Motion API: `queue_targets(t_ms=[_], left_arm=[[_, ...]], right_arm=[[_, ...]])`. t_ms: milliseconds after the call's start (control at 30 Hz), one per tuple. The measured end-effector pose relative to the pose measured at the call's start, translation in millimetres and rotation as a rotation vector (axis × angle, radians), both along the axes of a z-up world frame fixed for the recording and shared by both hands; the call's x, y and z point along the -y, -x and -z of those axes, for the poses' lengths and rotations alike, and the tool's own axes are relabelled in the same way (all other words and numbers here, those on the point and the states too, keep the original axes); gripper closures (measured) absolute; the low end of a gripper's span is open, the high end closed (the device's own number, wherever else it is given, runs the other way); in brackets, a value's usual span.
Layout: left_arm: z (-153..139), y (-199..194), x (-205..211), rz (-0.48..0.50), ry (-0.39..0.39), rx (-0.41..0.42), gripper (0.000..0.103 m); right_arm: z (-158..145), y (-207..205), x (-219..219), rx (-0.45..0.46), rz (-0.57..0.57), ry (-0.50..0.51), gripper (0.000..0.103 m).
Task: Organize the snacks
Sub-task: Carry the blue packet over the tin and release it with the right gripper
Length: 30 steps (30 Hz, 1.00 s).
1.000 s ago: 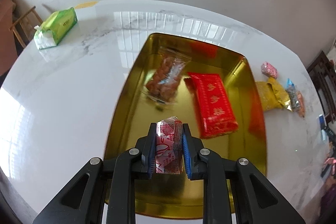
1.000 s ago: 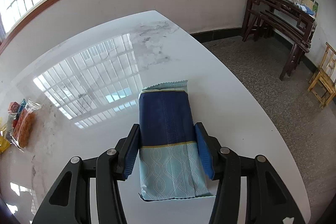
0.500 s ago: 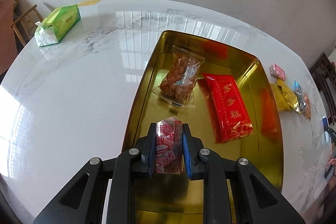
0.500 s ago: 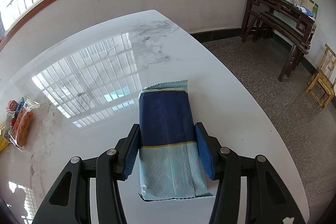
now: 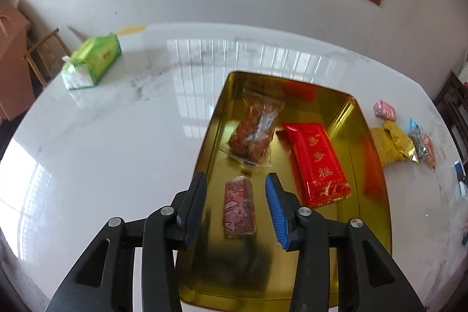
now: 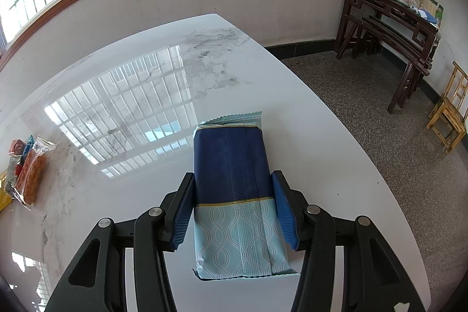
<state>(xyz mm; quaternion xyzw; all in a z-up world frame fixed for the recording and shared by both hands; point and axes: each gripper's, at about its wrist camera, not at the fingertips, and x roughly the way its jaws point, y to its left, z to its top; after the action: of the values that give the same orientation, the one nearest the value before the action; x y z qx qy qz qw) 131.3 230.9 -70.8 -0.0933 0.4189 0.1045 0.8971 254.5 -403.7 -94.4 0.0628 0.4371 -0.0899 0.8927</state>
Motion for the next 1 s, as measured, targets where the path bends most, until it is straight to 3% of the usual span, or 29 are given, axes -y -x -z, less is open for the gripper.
queue_targets(t_ms=[200, 433, 767, 1000], left_arm=[[-9.9, 22.4, -12.0, -0.063, -0.002, 0.080, 0.059], [-4.6, 41.5, -37.7, -0.143, 0.016, 0.095, 0.059], [5.6, 58.7, -62.3, -0.208, 0.013, 0.144, 0.058], [18.9, 66.4, -71.0, -0.234, 0.028, 0.165, 0.054]], right_arm=[[-1.9, 2.0, -3.4, 0.006, -0.008, -0.011, 0.054], [-3.6, 14.2, -21.7, 0.020, -0.040, -0.041, 0.055], [-8.3, 37.1, -67.0, 0.028, -0.112, -0.134, 0.055], [-39.1, 49.8, -124.4, 0.073, -0.233, -0.193, 0.055]])
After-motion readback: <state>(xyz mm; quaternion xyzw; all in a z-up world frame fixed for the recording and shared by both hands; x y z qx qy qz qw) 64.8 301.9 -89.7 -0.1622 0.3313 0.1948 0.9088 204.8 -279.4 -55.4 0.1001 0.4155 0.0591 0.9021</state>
